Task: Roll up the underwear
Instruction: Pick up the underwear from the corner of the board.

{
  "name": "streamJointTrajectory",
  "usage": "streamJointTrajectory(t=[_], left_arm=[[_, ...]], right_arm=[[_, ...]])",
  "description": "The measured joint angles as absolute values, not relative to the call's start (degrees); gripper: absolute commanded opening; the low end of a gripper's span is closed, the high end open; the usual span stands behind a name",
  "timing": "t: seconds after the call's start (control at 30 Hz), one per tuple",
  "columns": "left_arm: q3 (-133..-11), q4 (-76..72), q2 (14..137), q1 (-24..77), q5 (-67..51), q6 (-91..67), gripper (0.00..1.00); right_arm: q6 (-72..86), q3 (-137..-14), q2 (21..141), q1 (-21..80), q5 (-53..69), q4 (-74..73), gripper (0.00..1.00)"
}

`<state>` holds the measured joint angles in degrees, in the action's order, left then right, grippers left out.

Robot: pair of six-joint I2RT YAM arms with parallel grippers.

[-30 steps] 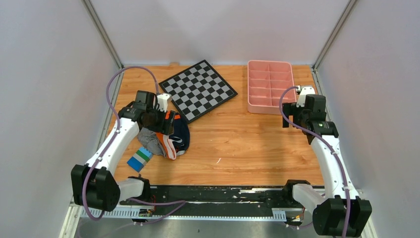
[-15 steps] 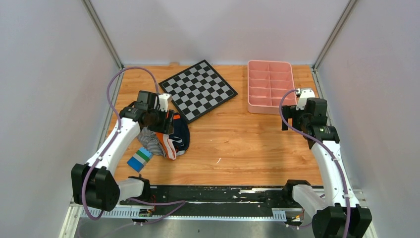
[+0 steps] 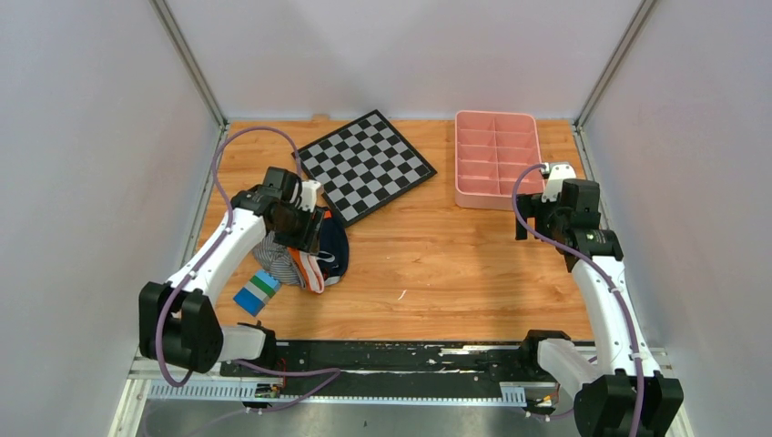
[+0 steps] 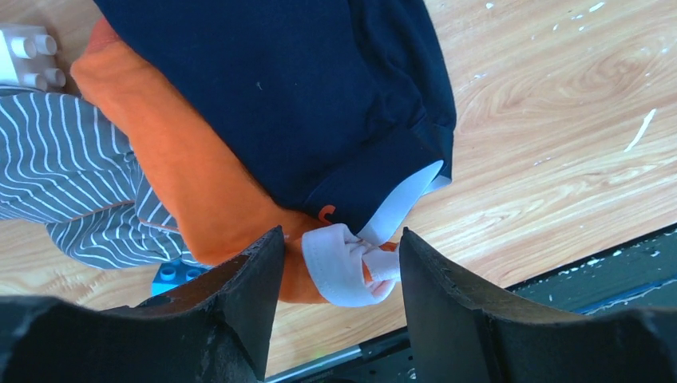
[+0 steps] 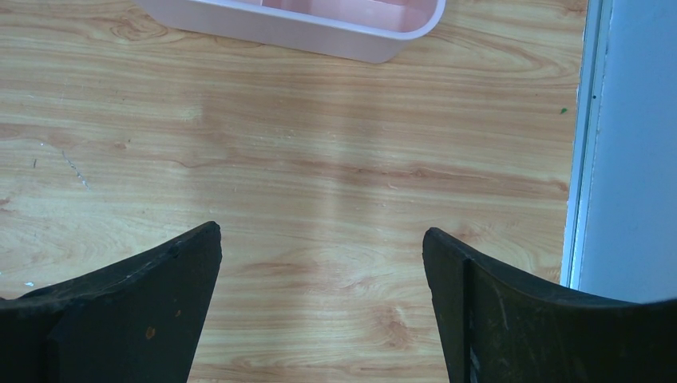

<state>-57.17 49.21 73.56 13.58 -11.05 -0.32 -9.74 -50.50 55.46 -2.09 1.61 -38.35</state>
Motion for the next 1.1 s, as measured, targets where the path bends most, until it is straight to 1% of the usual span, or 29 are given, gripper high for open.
streamJointTrajectory(t=[0.07,0.1,0.27,0.4,0.47,0.67,0.87,1.0,1.1], left_arm=[[-57.7,50.2,75.2,14.3,-10.3,0.4,0.61],[-57.9,50.4,75.7,14.6,-9.9,0.6,0.6],[-58.3,51.5,76.1,15.4,-8.5,1.6,0.39],[-59.6,51.9,76.1,15.6,-7.5,1.9,0.11],[-60.2,51.9,76.1,15.7,-6.7,2.2,0.01],[-63.1,53.7,76.1,15.7,-5.9,3.2,0.0],[-71.6,55.5,75.0,16.2,-10.9,3.3,0.0],[-76.6,55.4,71.6,21.4,-12.2,3.5,0.0],[-79.8,54.0,68.8,27.8,-15.2,3.6,0.0]], right_arm=[[-9.7,-50.5,55.5,-2.1,1.6,-38.3,0.97],[-9.7,-50.5,55.5,-2.1,1.6,-38.3,0.97],[-9.7,-50.5,55.7,-2.1,1.6,-38.3,0.96],[-9.7,-50.5,55.7,-2.2,1.6,-38.3,0.96],[-9.7,-50.5,55.7,-2.2,1.6,-38.3,0.96],[-10.0,-50.5,55.7,-2.2,1.6,-38.3,0.96],[-10.8,-50.5,55.4,-2.2,1.1,-38.3,0.96],[-11.6,-51.0,55.3,-2.2,1.2,-38.7,0.96],[-12.4,-52.2,55.4,-2.2,1.2,-39.3,0.96]])
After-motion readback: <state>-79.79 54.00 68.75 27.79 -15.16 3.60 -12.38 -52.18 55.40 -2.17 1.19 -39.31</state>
